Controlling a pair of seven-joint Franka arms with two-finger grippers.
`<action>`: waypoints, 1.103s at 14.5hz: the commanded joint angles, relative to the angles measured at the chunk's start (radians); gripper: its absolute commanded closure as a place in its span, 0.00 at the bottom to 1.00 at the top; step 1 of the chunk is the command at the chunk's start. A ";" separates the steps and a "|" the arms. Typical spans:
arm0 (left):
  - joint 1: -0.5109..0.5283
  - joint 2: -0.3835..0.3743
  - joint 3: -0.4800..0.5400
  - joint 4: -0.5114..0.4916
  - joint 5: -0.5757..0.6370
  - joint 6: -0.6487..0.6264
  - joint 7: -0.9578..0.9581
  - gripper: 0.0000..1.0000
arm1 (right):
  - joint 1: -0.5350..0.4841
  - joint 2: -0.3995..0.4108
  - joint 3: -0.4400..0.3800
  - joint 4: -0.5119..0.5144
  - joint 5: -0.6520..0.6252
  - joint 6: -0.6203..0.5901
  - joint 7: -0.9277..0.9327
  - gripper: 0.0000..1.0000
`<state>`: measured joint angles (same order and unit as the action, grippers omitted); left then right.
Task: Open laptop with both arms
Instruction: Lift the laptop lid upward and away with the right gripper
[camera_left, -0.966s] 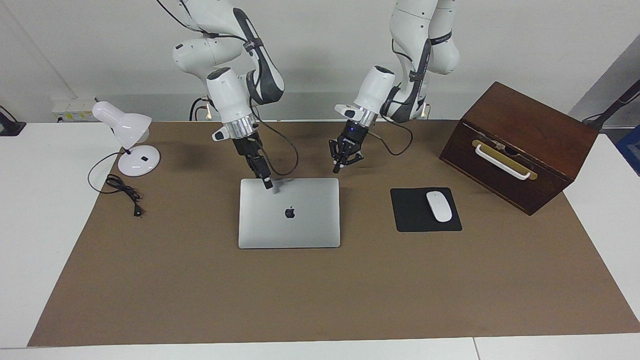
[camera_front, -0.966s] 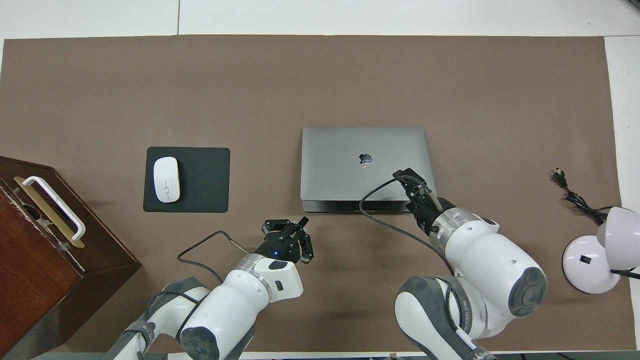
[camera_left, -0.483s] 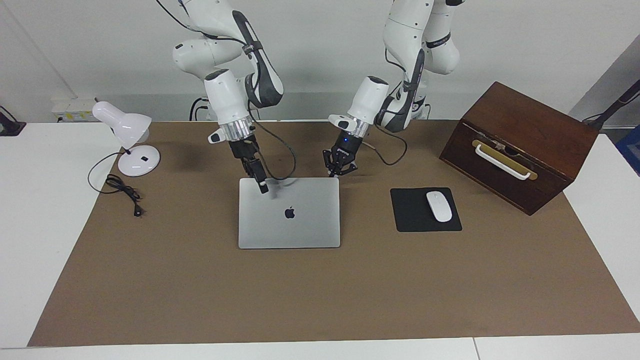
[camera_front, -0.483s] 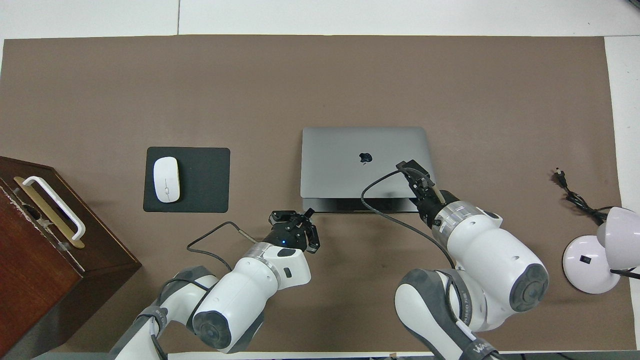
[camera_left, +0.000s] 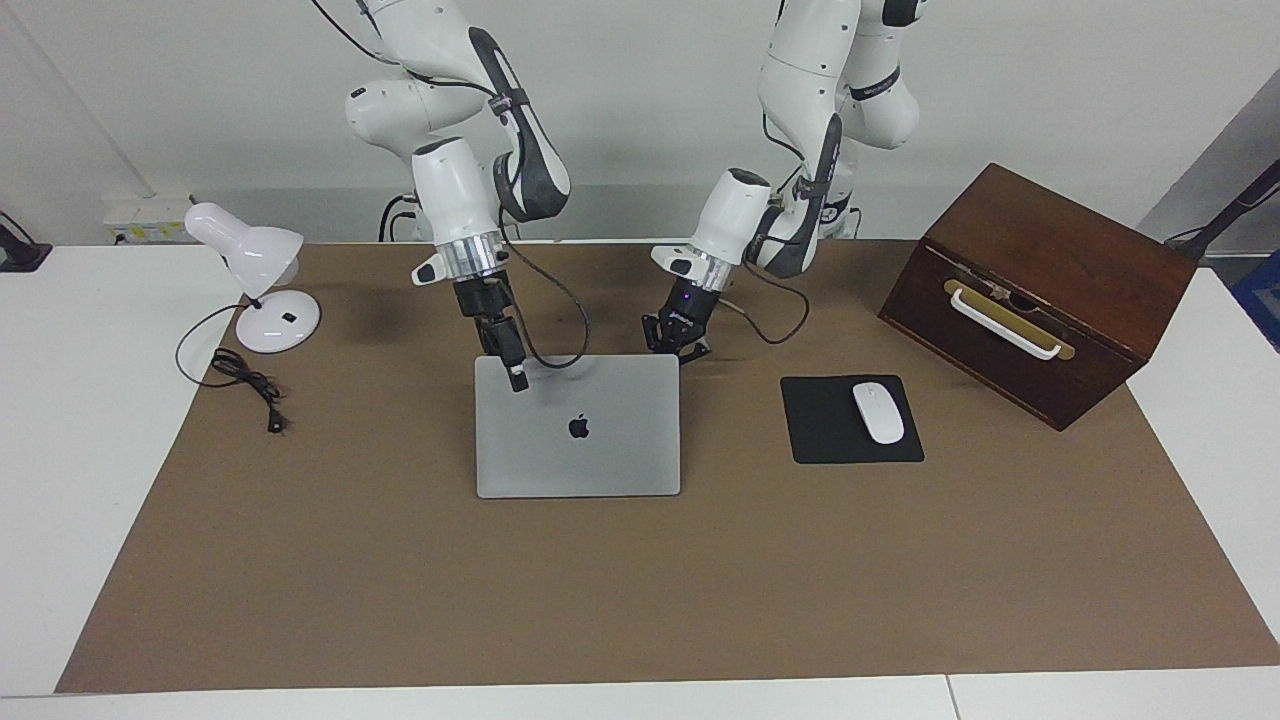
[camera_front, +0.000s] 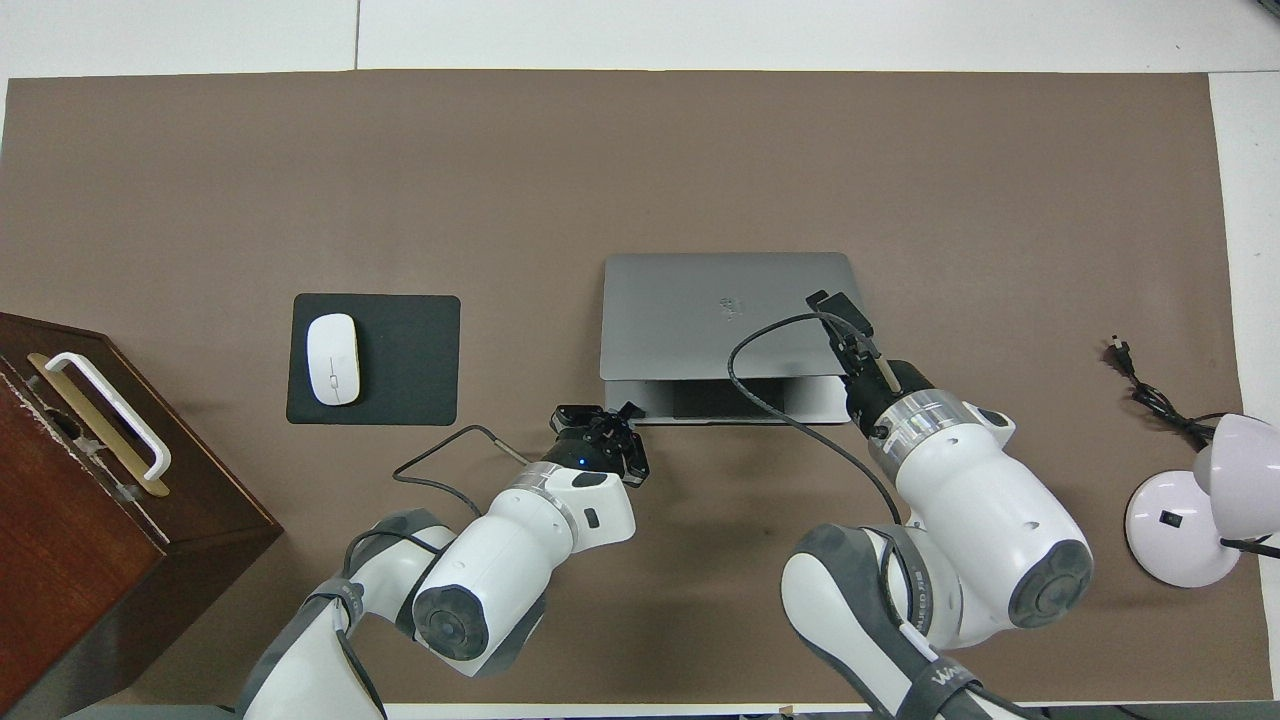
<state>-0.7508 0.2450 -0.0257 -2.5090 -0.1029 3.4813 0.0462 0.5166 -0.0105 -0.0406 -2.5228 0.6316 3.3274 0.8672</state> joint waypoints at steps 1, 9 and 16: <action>0.001 0.037 0.004 0.027 0.009 0.024 0.018 1.00 | 0.016 0.041 0.002 0.056 0.020 0.057 -0.037 0.00; 0.002 0.039 0.004 0.027 0.009 0.025 0.017 1.00 | -0.024 0.084 0.002 0.136 0.019 0.047 -0.057 0.00; 0.002 0.039 0.004 0.027 0.009 0.025 0.017 1.00 | -0.055 0.129 0.002 0.205 0.017 0.001 -0.079 0.00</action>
<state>-0.7509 0.2639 -0.0257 -2.4956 -0.1024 3.4825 0.0511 0.4736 0.0894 -0.0438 -2.3528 0.6316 3.3365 0.8282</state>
